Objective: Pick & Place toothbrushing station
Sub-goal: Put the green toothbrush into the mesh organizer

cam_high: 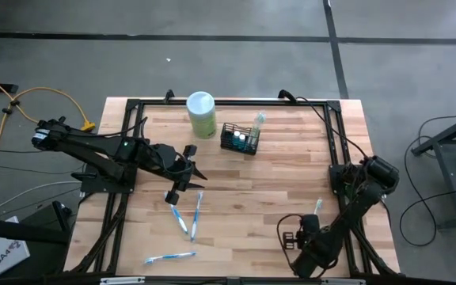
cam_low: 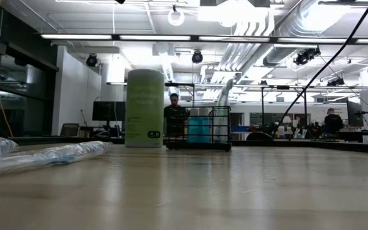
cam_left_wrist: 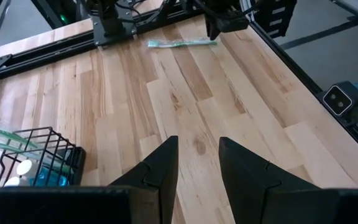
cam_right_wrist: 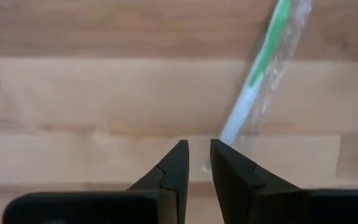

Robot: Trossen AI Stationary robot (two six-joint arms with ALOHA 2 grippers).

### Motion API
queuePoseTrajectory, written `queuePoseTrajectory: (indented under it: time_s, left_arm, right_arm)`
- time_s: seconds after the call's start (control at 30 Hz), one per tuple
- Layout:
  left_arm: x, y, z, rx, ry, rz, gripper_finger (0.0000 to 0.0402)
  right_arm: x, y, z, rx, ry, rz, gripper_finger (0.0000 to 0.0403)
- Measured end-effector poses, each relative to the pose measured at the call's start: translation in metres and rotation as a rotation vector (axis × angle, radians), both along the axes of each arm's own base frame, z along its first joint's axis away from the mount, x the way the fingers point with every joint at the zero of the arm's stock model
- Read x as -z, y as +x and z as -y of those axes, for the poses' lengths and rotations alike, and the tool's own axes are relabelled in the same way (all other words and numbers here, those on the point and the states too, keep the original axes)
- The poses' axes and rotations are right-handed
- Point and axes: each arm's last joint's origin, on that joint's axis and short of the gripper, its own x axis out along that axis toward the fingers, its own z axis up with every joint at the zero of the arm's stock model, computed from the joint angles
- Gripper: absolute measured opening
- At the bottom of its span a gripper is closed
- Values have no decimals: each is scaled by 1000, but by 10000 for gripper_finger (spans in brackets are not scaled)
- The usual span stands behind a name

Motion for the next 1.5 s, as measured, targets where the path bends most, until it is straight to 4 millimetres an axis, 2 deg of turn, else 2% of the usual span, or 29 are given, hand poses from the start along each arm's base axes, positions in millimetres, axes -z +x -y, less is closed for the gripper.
queuePoseTrajectory:
  time_s: [0.33,0.67,0.83,1.0,1.17,1.27,1.5]
  left_arm:
    - [-1,0,0,-4,-9,5,110]
    - [-1,0,0,-7,-14,5,110]
    - [-1,0,0,-7,-14,5,110]
    - [-1,0,0,-6,-14,4,110]
    - [-1,0,0,5,-5,6,110]
    - [-1,0,0,6,-2,6,110]
    - [0,0,0,15,16,3,110]
  right_arm:
    - [0,2,3,17,16,-31,58]
    - [-4,1,1,42,149,-155,58]
    - [-36,-3,27,55,99,-132,58]
    - [-77,-17,58,70,17,-59,58]
    - [-102,-31,83,91,-21,2,58]
    - [-97,-36,95,117,-6,16,58]
    - [-62,-46,111,157,125,35,58]
